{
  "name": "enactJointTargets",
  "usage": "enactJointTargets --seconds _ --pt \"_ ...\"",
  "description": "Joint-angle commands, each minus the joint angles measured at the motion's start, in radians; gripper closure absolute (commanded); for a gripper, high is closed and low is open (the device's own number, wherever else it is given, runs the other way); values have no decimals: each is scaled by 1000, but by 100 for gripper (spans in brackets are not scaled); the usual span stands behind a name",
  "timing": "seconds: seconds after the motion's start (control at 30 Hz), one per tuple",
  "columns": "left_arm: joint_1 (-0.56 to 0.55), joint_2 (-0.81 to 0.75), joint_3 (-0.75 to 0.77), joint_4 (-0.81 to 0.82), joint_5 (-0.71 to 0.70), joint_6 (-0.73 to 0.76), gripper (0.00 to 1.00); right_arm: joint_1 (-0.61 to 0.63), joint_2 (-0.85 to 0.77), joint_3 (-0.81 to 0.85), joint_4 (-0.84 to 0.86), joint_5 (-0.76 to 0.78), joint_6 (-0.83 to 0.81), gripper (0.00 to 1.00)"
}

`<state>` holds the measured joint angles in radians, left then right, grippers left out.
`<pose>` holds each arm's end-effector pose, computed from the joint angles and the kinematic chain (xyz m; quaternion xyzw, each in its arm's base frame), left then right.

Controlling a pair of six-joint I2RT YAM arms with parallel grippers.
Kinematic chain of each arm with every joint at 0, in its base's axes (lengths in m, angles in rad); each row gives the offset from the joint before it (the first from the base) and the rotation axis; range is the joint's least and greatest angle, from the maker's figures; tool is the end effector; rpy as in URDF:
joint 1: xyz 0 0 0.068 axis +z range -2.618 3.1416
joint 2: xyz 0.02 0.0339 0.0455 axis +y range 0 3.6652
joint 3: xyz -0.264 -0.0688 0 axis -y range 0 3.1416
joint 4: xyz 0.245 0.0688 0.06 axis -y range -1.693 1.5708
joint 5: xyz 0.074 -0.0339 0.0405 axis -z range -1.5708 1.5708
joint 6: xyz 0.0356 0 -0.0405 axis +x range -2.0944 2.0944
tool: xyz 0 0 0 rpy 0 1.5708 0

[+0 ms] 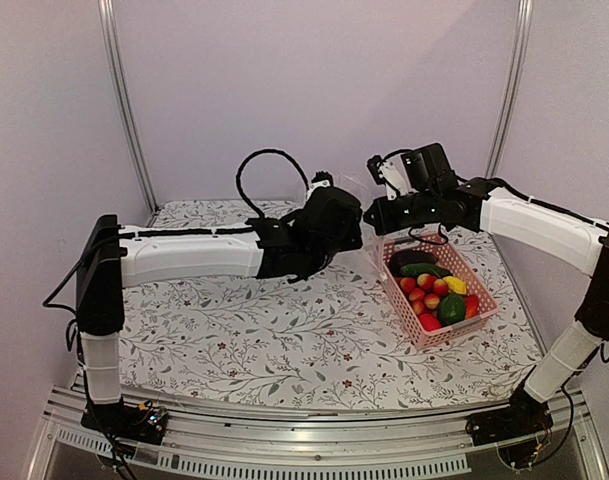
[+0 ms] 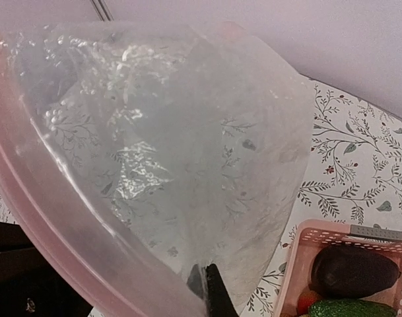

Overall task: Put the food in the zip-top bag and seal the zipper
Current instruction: Pass from the right arm to the left

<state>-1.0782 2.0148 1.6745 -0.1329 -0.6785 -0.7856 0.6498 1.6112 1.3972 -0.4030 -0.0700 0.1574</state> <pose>0.2443 -0.4079 0.2803 -0.0545 0.8212 -0.2256 0.5213 0.2948 0.2271 0.3205 -0.2320 0.8572 0.2088 0.4097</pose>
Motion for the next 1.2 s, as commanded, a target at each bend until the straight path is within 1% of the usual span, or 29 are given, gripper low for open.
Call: enactJointTargets --seconds 0.0,0.13,0.17,0.2,0.27,0.3,0.33,0.37,0.43,0.5,0.57,0.6,0.67,0.73,0.87,0.93,1.07,1.17 --pt "-8 -44 -27 25 4 77 100 -10 14 7 -11 44 5 100" --pt "-10 -112 -90 29 13 112 100 -35 9 25 -36 -17 -15 93" --pt "-10 -132 -112 30 13 122 100 -43 -4 20 -34 -60 -31 91" --pt "-9 -154 -134 33 19 135 100 -52 -26 19 -36 -144 -50 87" --pt "-4 -186 -152 -3 28 160 100 -66 -58 22 -66 -349 -117 74" --pt "-1 -202 -154 -34 29 173 100 -80 -86 25 -97 -471 -179 69" --pt "3 -217 -158 -64 29 192 100 -89 -106 24 -128 -554 -234 62" --pt "7 -237 -162 -96 27 208 100 -102 -138 18 -155 -601 -260 56" --pt "17 -283 -182 -158 14 240 100 -133 -214 -14 -197 -614 -303 35" --pt "28 -331 -200 -224 1 287 100 -165 -284 -75 -228 -576 -370 24" --pt "39 -377 -206 -299 -9 332 100 -195 -362 -138 -254 -504 -426 17" --pt "46 -397 -202 -340 -18 353 100 -218 -396 -171 -272 -491 -450 15" --pt "50 -430 -192 -426 -42 396 100 -279 -451 -226 -317 -513 -517 15" --pt "53 -455 -182 -507 -32 456 100 -339 -483 -270 -362 -542 -577 15" --pt "54 -437 -128 -629 -28 541 100 -425 -517 -328 -419 -524 -644 16" --pt "54 -410 -112 -657 -5 600 100 -456 -514 -349 -430 -513 -657 16" --pt "60 -338 -115 -647 47 700 100 -513 -474 -373 -455 -514 -683 20" --pt "71 -272 -94 -647 111 735 100 -525 -447 -391 -450 -473 -700 22"
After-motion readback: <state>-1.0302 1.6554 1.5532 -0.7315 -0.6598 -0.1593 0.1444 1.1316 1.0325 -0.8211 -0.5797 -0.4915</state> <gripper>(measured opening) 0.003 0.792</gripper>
